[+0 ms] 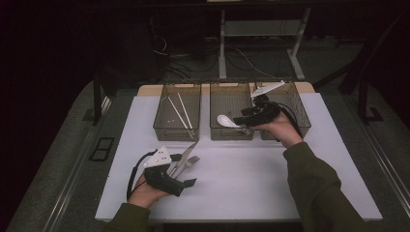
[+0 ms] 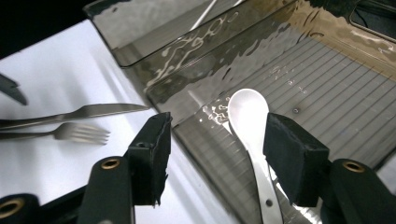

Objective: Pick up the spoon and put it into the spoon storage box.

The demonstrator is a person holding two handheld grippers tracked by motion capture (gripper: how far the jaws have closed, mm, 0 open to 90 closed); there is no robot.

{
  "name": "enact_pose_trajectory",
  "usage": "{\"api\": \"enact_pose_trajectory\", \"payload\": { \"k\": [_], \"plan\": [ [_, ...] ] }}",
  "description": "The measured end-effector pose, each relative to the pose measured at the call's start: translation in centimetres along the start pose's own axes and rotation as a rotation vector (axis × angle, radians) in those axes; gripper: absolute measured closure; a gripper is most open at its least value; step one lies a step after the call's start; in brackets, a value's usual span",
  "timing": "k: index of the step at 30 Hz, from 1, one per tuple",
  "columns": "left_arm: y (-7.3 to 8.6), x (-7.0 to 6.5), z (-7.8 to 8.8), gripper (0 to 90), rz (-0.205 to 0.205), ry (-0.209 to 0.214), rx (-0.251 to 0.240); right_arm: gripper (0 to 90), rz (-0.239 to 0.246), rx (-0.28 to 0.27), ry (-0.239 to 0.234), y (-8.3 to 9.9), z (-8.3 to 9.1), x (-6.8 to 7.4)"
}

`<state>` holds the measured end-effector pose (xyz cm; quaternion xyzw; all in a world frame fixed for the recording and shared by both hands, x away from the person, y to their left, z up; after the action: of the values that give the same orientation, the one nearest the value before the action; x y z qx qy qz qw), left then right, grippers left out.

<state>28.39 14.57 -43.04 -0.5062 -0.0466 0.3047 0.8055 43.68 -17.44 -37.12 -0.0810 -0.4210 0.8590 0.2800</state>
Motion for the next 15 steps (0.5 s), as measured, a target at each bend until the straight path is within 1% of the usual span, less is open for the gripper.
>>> {"api": "enact_pose_trajectory", "payload": {
  "k": [5, 7, 12, 13, 15],
  "plan": [
    [0.0, 0.0, 0.0, 0.0, 0.001, -0.002, 0.001, 38.5, 0.001, -0.033, 0.007, 1.4, 1.5, 0.4],
    [0.0, 0.0, -0.1, 0.0, 0.001, -0.004, 0.001, 37.8, -0.007, -0.047, 0.010, 2.0, 1.9, 0.6],
    [0.0, 0.1, 0.0, 0.0, 0.002, -0.007, 0.003, 36.3, 0.004, -0.054, 0.018, 3.5, 2.9, 1.3],
    [0.0, 0.1, 0.0, 0.0, 0.003, -0.008, 0.002, 36.0, 0.003, -0.060, 0.025, 3.8, 3.2, 1.5],
    [0.1, 0.1, 0.0, 0.0, 0.002, -0.008, 0.004, 35.5, 0.008, -0.072, 0.022, 4.4, 3.6, 1.8]
  ]
}}
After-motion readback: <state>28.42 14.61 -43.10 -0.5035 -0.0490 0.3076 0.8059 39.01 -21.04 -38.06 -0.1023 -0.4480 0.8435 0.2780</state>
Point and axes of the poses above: each handheld gripper's, and its own axes: z roughly backward along the jaws, y roughly out of its underside, x roughly to its left, the point moved 2 cm from there along -z, roughly forward along the jaws, and after that the axes turned 7 degrees about z, right-handed, at the moved point
